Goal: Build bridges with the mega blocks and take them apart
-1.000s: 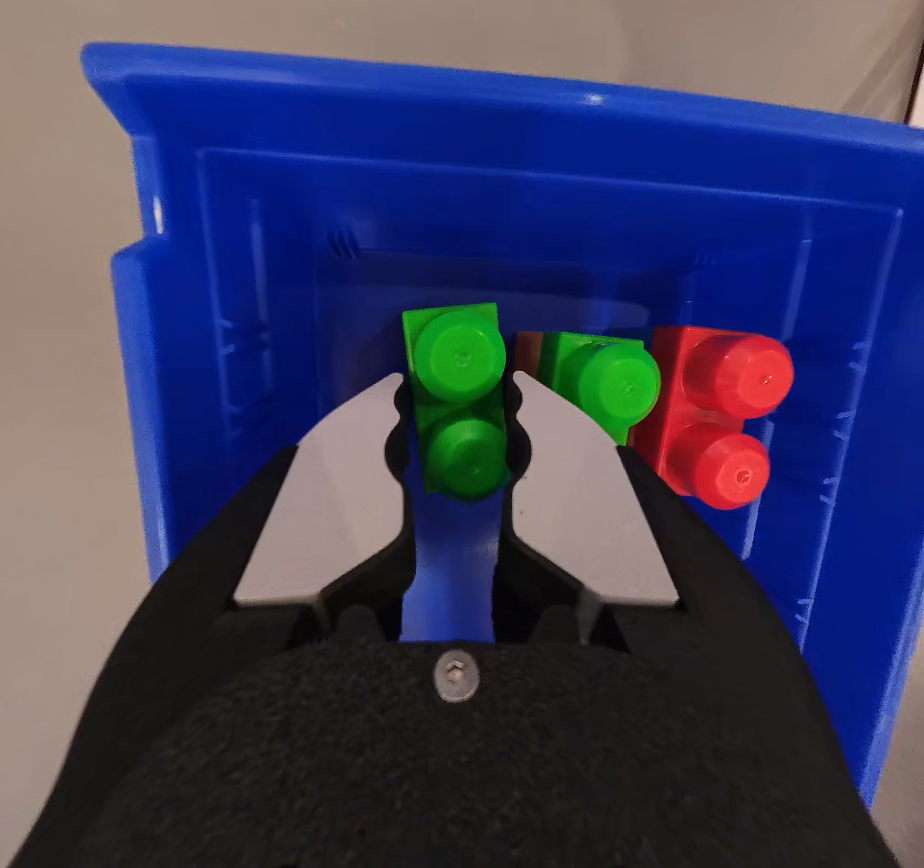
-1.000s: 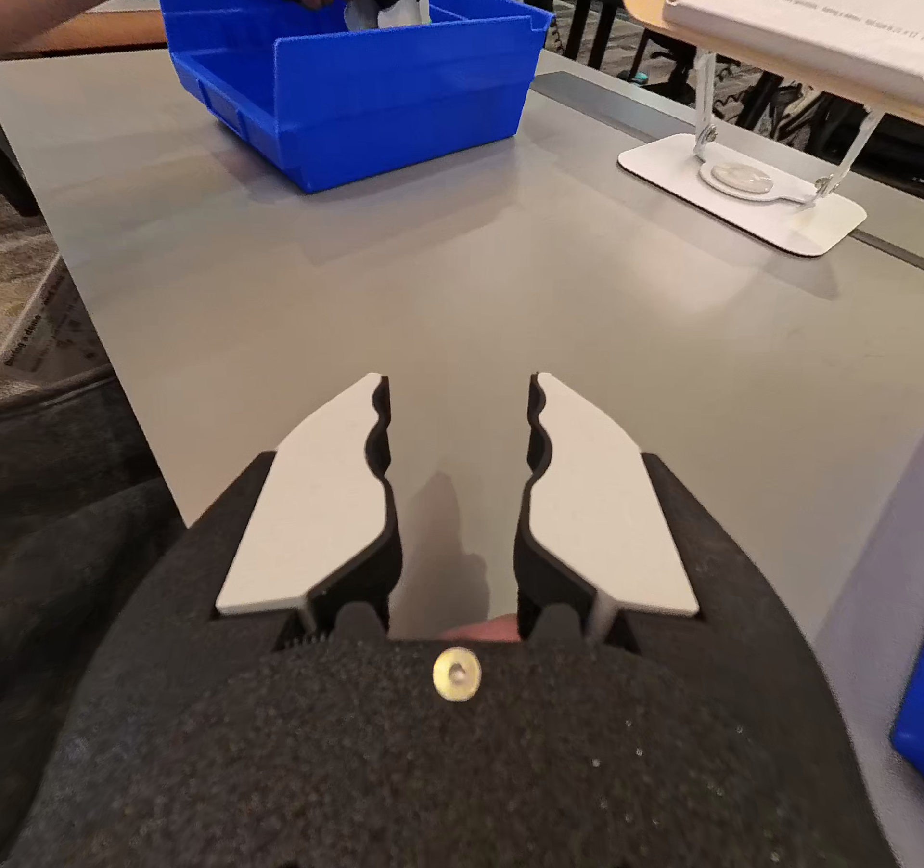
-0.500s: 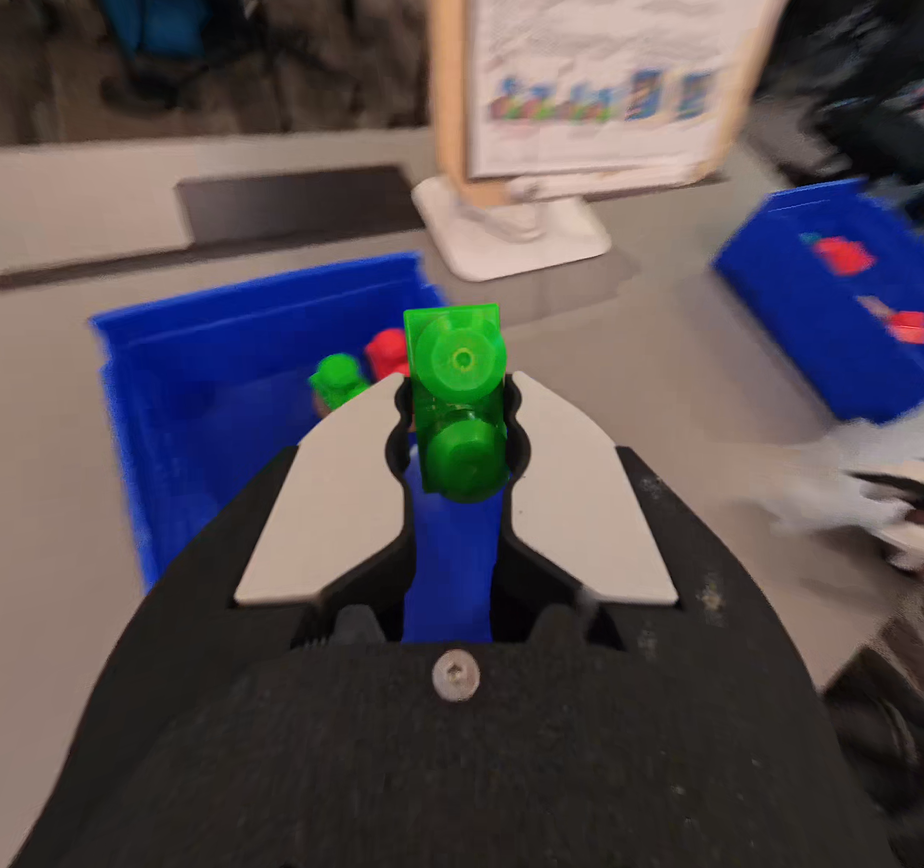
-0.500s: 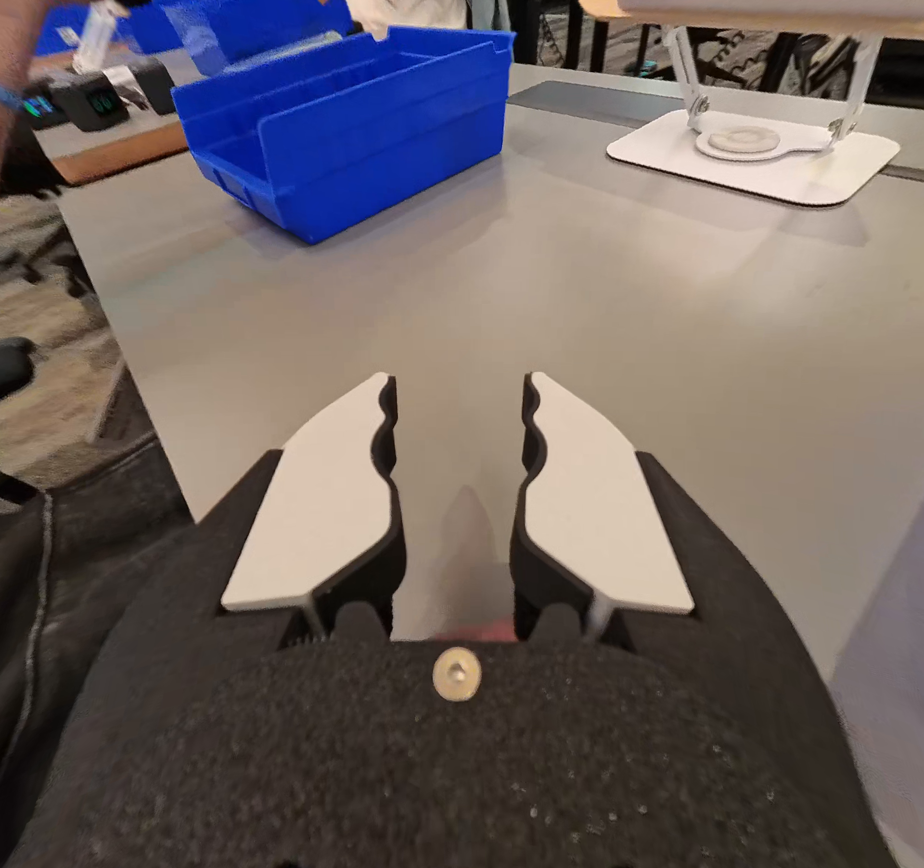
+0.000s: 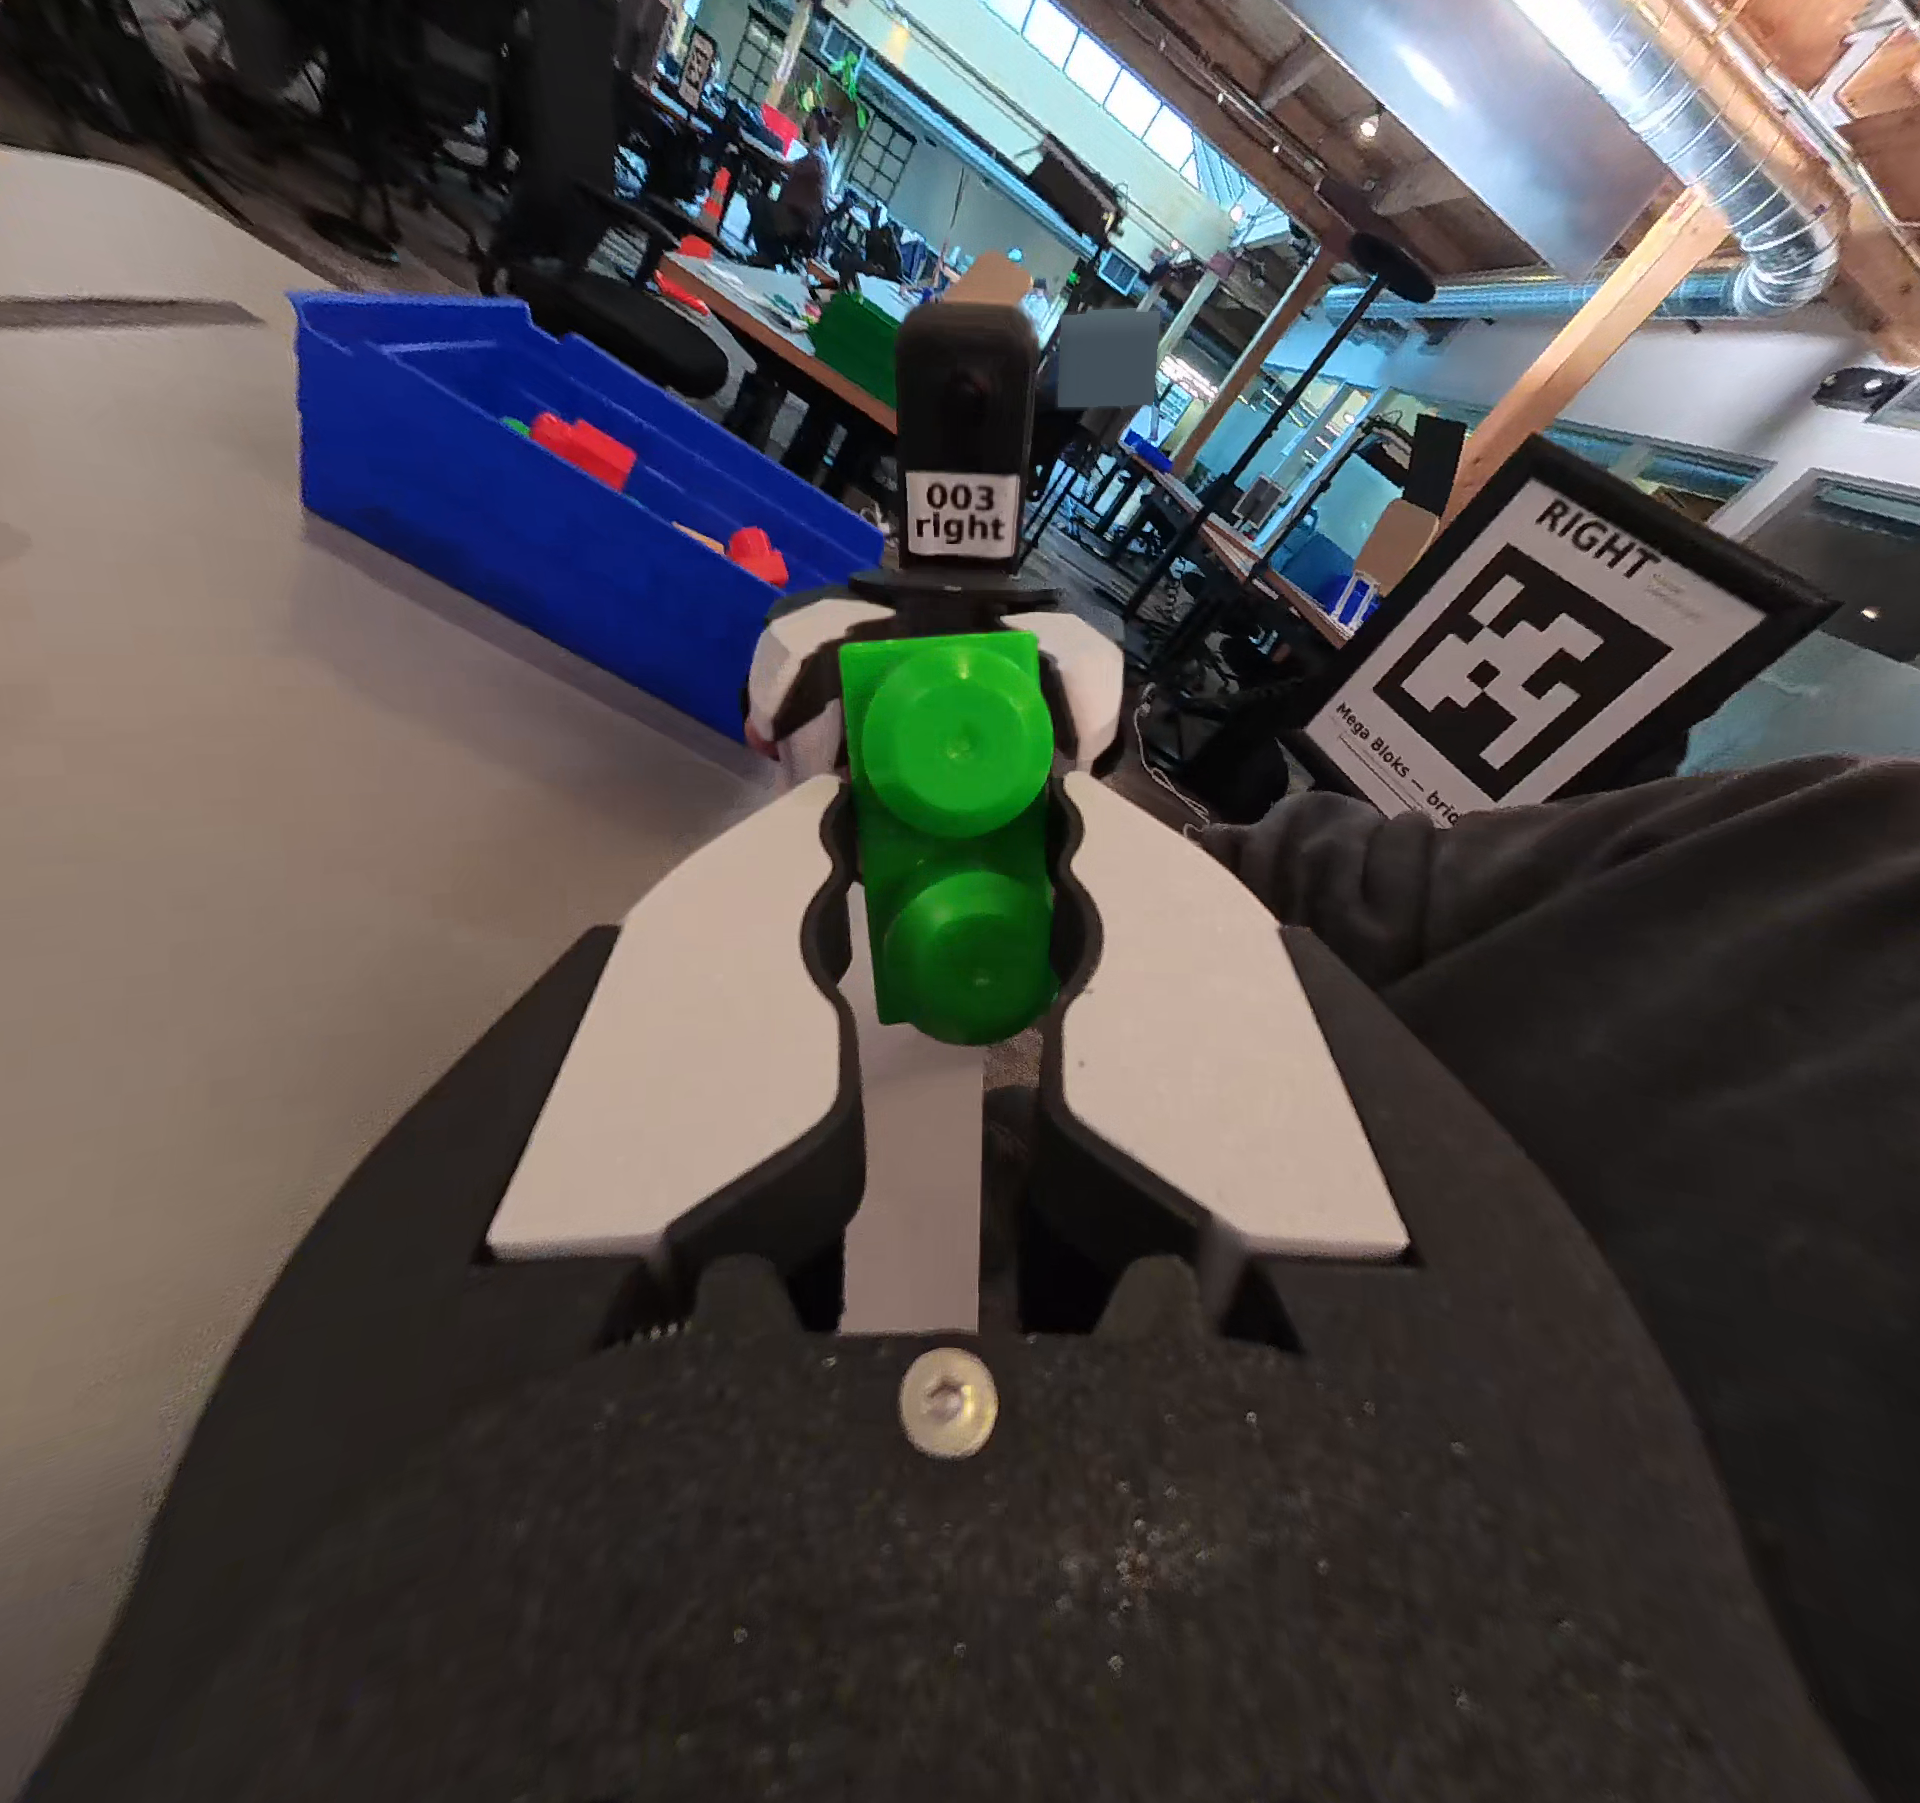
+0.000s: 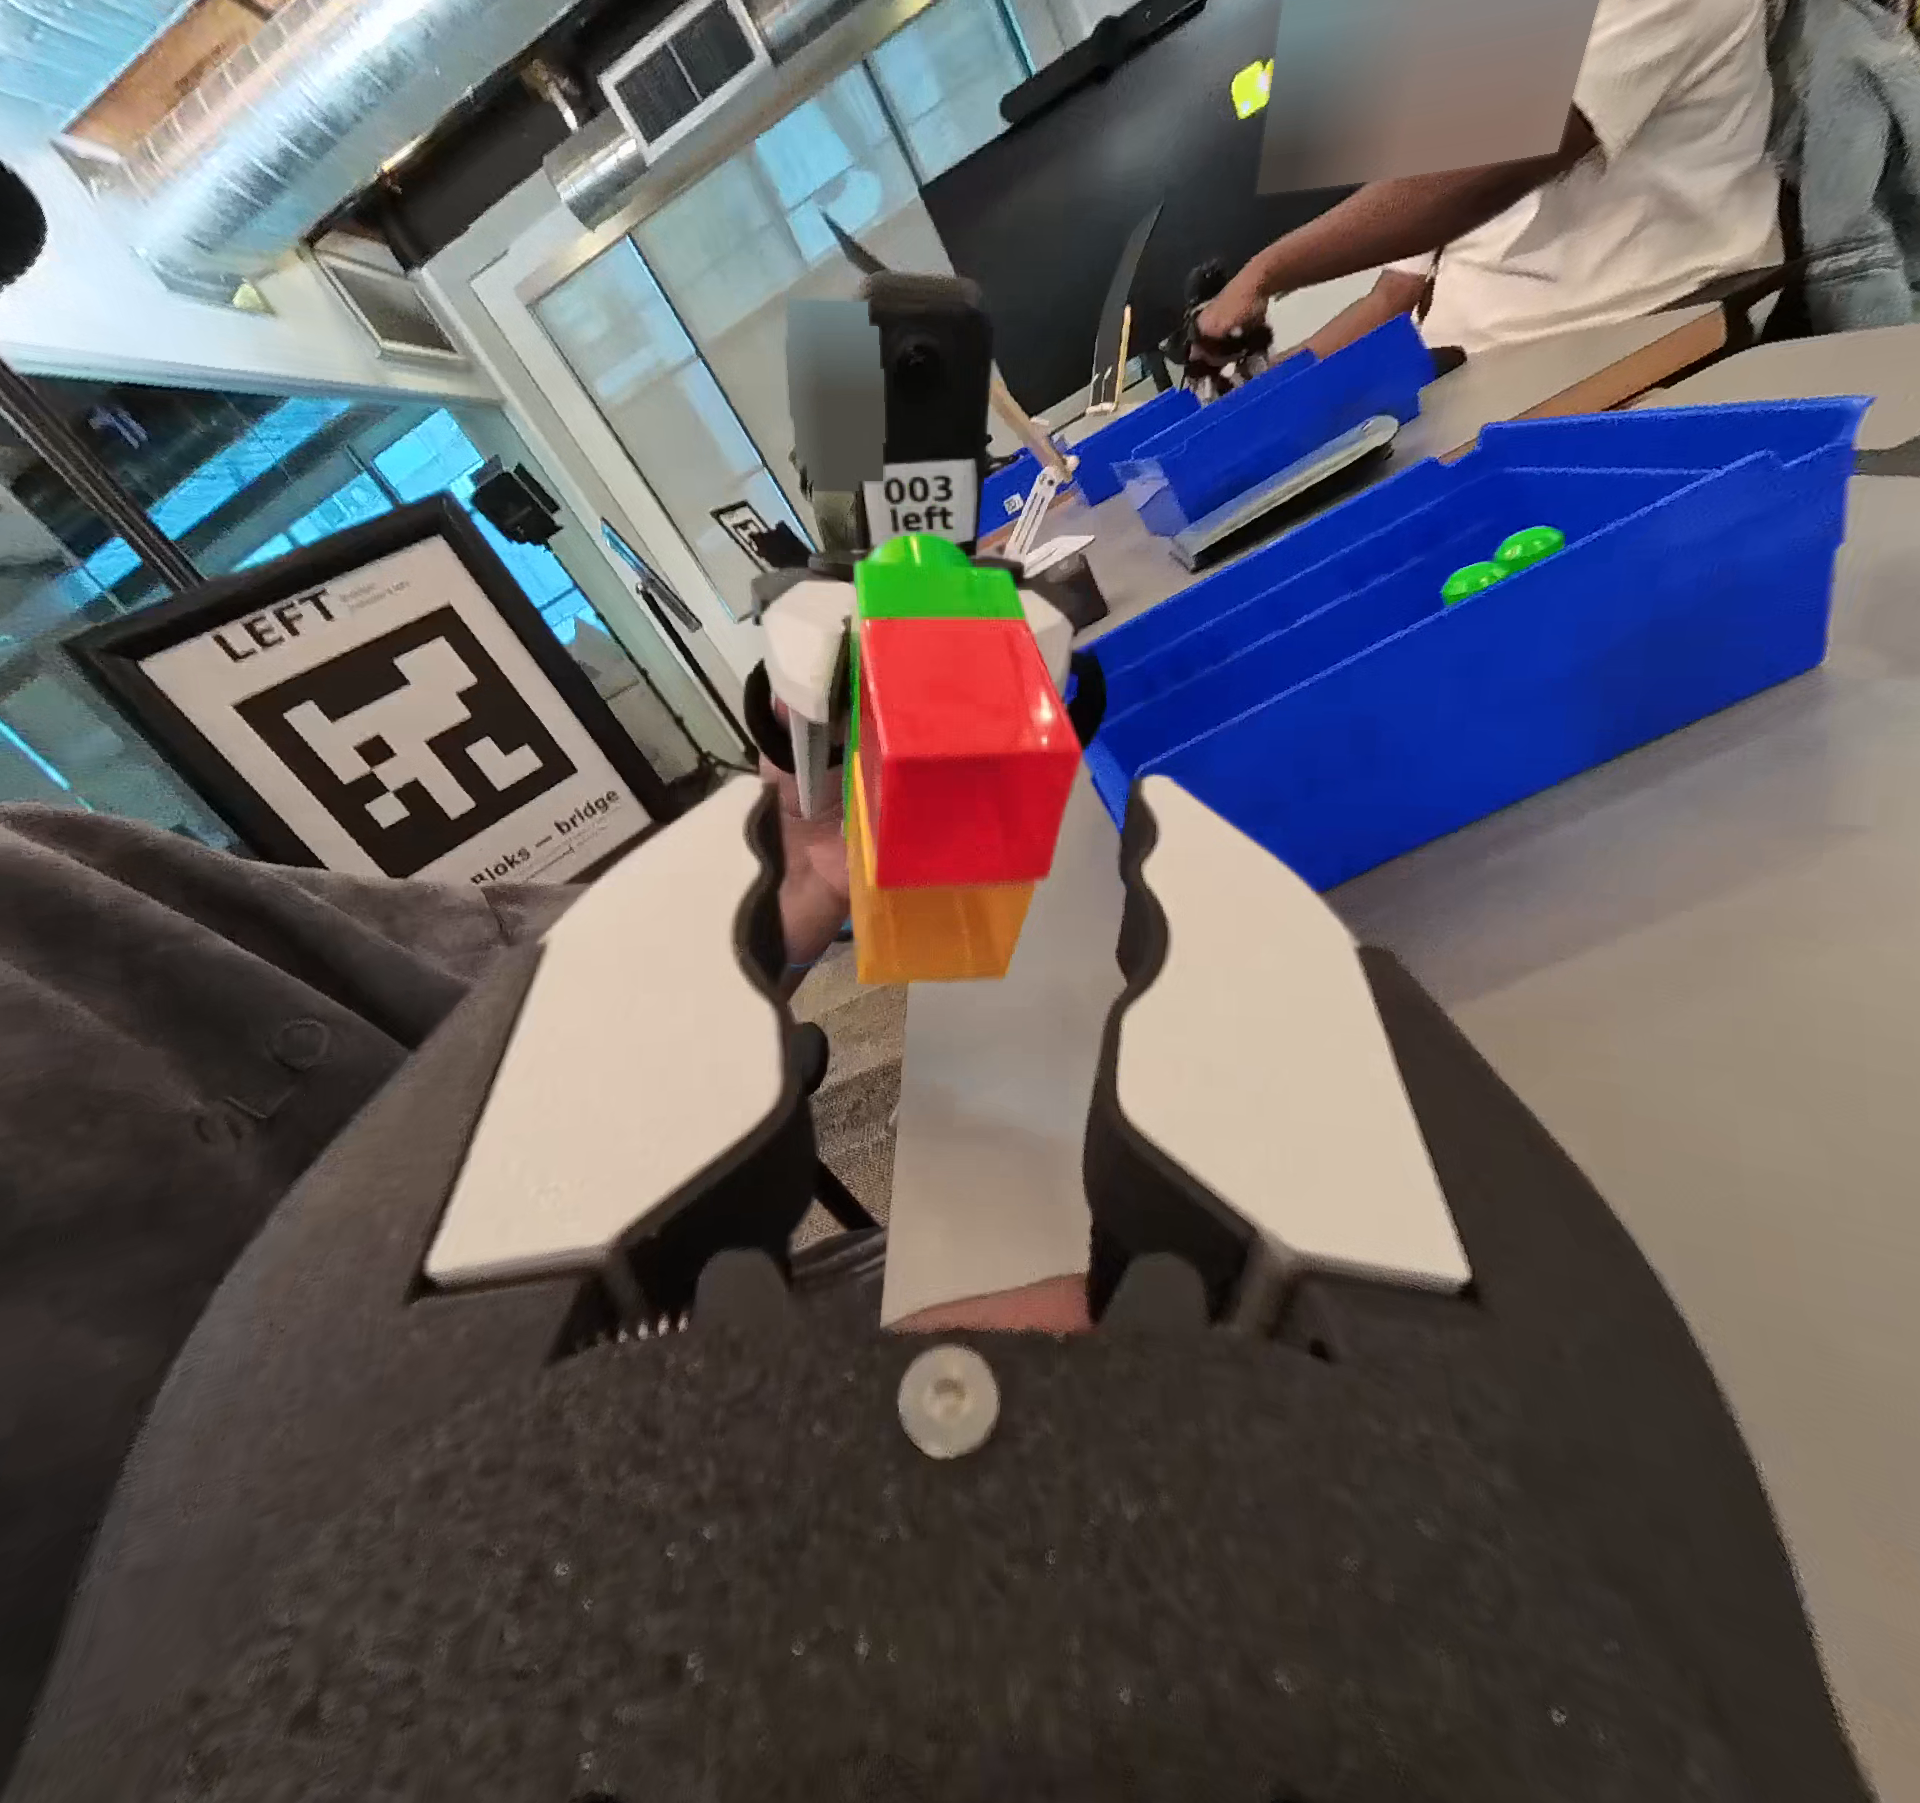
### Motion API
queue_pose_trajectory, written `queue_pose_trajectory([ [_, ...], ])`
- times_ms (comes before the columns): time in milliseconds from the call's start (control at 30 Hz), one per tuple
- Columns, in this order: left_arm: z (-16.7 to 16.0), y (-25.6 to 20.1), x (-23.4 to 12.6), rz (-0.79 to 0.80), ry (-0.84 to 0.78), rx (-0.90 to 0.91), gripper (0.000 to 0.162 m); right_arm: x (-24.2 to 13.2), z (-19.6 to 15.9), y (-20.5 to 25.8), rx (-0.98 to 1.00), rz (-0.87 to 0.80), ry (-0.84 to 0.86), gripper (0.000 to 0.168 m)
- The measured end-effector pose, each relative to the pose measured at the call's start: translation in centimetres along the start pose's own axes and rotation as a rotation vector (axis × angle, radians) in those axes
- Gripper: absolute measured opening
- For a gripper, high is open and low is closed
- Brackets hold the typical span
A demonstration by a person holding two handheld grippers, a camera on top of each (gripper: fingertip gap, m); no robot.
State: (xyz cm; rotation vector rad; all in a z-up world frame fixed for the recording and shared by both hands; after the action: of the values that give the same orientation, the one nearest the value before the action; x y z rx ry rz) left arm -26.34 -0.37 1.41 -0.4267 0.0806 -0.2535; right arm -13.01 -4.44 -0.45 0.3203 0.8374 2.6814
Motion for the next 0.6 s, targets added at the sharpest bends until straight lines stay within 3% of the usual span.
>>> queue_pose_trajectory([
  [100,-1.3,0.2,0.3,-0.006,0.011,-0.013,0.034,0.0,-0.9,-0.6,-0.012,-0.011,-0.005,0.037],
  [533,-2.4,0.2,1.1,0.0,0.047,0.006,0.033,-1.5,-4.0,-1.6,-0.084,0.023,0.214,0.035],
  [600,-1.6,-0.2,0.8,-0.022,-0.017,-0.001,0.033,-2.5,-4.0,-1.8,-0.096,0.018,0.228,0.034],
])
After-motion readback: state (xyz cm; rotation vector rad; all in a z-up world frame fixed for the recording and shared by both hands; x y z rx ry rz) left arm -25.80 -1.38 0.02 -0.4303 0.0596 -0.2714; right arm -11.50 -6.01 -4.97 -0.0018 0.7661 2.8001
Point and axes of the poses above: each gripper's, where its closed fingertips meet, x out along the fingers, z out of its top, y = z × x across the jaws, the point moved 6 cm from there along -x, back along the fingers, and after that the axes turned 7 degrees about x, right-handed, at the moved point
